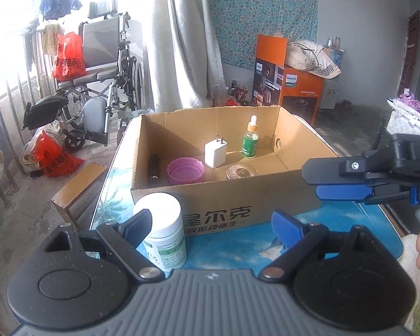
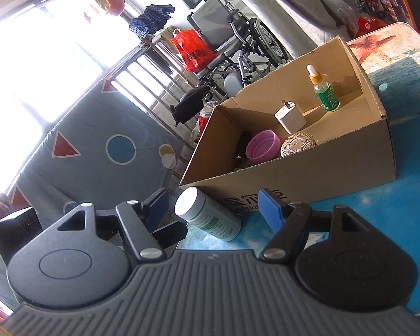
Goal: Organize rigid objects
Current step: 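Move the right gripper to the white supplement bottle and grasp it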
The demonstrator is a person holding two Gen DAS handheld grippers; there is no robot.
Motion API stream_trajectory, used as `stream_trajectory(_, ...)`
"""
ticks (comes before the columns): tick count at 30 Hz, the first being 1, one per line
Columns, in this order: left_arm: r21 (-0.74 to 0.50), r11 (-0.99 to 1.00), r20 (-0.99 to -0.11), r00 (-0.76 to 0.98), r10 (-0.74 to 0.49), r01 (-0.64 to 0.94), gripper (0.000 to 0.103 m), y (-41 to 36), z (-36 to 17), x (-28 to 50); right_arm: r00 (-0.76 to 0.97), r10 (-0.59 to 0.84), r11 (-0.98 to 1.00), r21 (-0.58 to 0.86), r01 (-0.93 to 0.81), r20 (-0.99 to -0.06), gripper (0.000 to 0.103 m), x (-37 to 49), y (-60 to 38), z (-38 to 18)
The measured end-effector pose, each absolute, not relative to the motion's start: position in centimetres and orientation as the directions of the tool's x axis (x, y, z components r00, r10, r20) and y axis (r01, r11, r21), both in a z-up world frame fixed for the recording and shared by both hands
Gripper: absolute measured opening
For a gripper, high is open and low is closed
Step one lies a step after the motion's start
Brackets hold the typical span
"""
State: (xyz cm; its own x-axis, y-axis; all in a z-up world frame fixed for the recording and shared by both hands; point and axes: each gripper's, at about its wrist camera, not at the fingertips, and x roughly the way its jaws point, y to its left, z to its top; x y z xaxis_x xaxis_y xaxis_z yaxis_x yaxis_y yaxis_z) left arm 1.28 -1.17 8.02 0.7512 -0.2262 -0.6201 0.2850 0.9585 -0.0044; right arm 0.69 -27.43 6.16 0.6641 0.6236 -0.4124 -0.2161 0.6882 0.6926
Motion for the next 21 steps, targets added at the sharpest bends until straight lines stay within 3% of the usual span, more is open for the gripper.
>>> stream_trajectory(16,0.032,0.981,-0.652,0.748,-0.124,0.19,0.093,0.6,3.4,4.1,0.561,0.679,0.683,0.687,-0.248,-0.473,0.07,5.7,-22.0,4.4)
stream_trajectory(21,0.03,0.983,-0.664,0.738,-0.117,0.183,0.088,1.2,2.0,5.8,0.53,0.689,0.686,0.681,-0.257,-0.494,0.07,7.9,-19.6,3.8)
